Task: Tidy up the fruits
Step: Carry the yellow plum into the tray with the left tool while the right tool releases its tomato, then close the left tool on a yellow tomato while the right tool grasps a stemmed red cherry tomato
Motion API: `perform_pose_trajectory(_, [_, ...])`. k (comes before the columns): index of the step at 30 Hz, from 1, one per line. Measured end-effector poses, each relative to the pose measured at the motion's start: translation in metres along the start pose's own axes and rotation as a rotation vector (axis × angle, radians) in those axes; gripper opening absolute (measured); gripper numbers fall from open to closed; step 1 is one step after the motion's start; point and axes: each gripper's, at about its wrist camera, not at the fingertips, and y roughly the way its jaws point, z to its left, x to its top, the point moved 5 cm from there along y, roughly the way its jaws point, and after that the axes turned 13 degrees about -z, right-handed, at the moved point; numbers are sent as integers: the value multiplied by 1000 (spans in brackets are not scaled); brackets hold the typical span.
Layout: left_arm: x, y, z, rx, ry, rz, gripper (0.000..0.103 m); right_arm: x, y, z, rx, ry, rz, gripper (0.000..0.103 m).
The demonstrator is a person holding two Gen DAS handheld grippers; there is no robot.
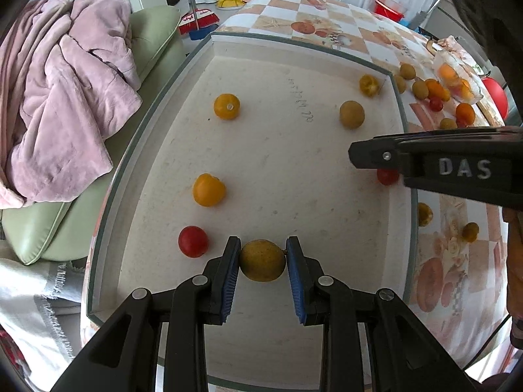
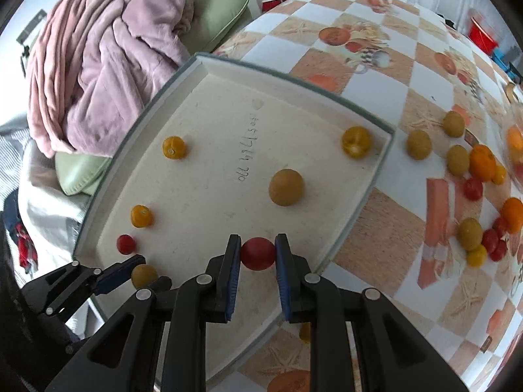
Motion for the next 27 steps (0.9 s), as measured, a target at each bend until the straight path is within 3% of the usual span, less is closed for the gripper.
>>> perform_pose_trajectory(12, [-2, 1, -4, 29, 47, 0, 30, -1, 13, 2, -32, -37, 25, 24])
perform_pose_trajectory(15, [-2, 2, -5, 35, 57, 4, 31, 1, 14, 3, -15, -28, 29, 31])
perform_pose_trajectory(18, [-2, 2, -6, 35, 62, 8, 31, 2, 10, 6, 2, -26, 14, 45])
perform_pose_trajectory(19, [-2, 1, -5, 36, 62, 10, 40, 3, 8, 7, 7, -26, 6, 53])
perform_pose_trajectory(20, [-2, 1, -4, 42, 62, 10, 65, 4, 5, 8, 13, -25, -2, 61])
perform_pose_trajectory(21, [-2, -1, -4, 52, 61, -5, 71, 5, 3, 9, 14, -23, -6, 65])
perform_pose_trajectory(24, [-1, -5, -3, 63, 76, -20, 72, 7, -4, 9, 14, -16, -22, 78])
perform_pose_trajectory(27, [-2, -5, -3, 62, 76, -7, 72, 8, -10, 7, 17, 1, -27, 79])
